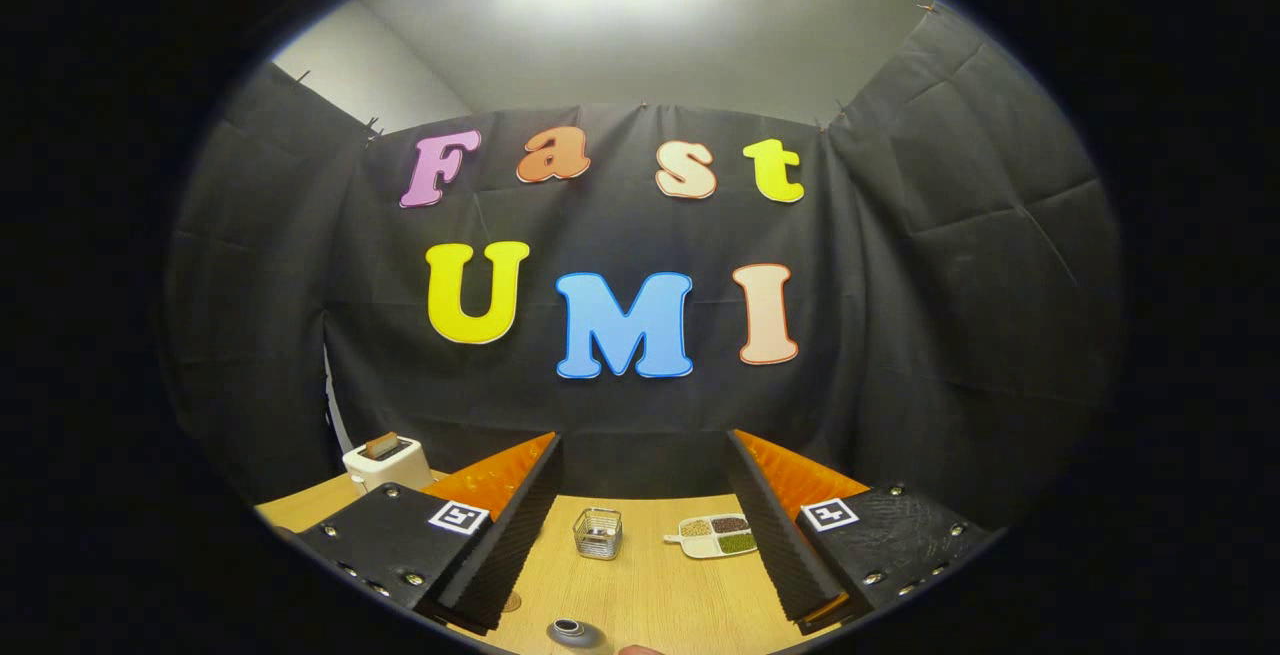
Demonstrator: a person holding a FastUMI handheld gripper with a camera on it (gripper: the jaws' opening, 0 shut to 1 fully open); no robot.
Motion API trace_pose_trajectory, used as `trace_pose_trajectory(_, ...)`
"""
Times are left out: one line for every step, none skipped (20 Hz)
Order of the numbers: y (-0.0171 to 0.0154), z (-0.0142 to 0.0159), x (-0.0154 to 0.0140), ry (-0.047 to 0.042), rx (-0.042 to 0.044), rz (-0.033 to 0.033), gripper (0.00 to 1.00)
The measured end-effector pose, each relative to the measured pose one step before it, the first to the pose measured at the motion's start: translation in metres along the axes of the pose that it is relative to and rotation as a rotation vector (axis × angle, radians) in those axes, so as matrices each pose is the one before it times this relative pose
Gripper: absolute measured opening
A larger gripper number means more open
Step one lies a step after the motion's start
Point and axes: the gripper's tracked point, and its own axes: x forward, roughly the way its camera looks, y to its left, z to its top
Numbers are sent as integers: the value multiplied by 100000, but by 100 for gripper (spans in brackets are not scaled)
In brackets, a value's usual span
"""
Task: Take the bottle from table, then pour the juice into the cup, finally place the bottle on the coaster
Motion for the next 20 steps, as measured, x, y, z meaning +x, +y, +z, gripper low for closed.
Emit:
trace_pose_trajectory(210, -453, -91, 188, 289, 932, 98)
trace_pose_trajectory(278, -218, 247, 264, 709, 1059, 98)
trace_pose_trajectory(208, -199, 169, -120, 928, 1111, 98)
trace_pose_trajectory(140, -306, -58, -82, 596, 766, 98)
trace_pose_trajectory(100, -248, -61, -160, 219, 599, 98)
trace_pose_trajectory(65, -162, -181, -292, 263, 365, 98)
trace_pose_trajectory(3, -395, -542, -78, 200, 87, 98)
trace_pose_trajectory(126, -445, -225, -331, 212, 466, 98)
trace_pose_trajectory(34, -544, -269, -154, 42, 283, 98)
trace_pose_trajectory(60, -826, -175, 27, -71, 117, 98)
trace_pose_trajectory(22, -1047, -286, 44, -368, 180, 98)
trace_pose_trajectory(170, -1338, -315, 378, -181, 422, 98)
trace_pose_trajectory(270, -1331, -321, 540, -51, 760, 98)
trace_pose_trajectory(286, -1472, -435, 607, 372, 856, 98)
trace_pose_trajectory(219, -1358, -348, 220, 980, 784, 98)
trace_pose_trajectory(169, -1446, -447, 270, 912, 421, 98)
trace_pose_trajectory(160, -1436, -292, 545, 500, 482, 98)
trace_pose_trajectory(298, -1566, -418, 435, 353, 369, 98)
trace_pose_trajectory(272, -1286, -299, 228, -273, 625, 98)
trace_pose_trajectory(347, -1516, -241, 976, -502, 292, 98)
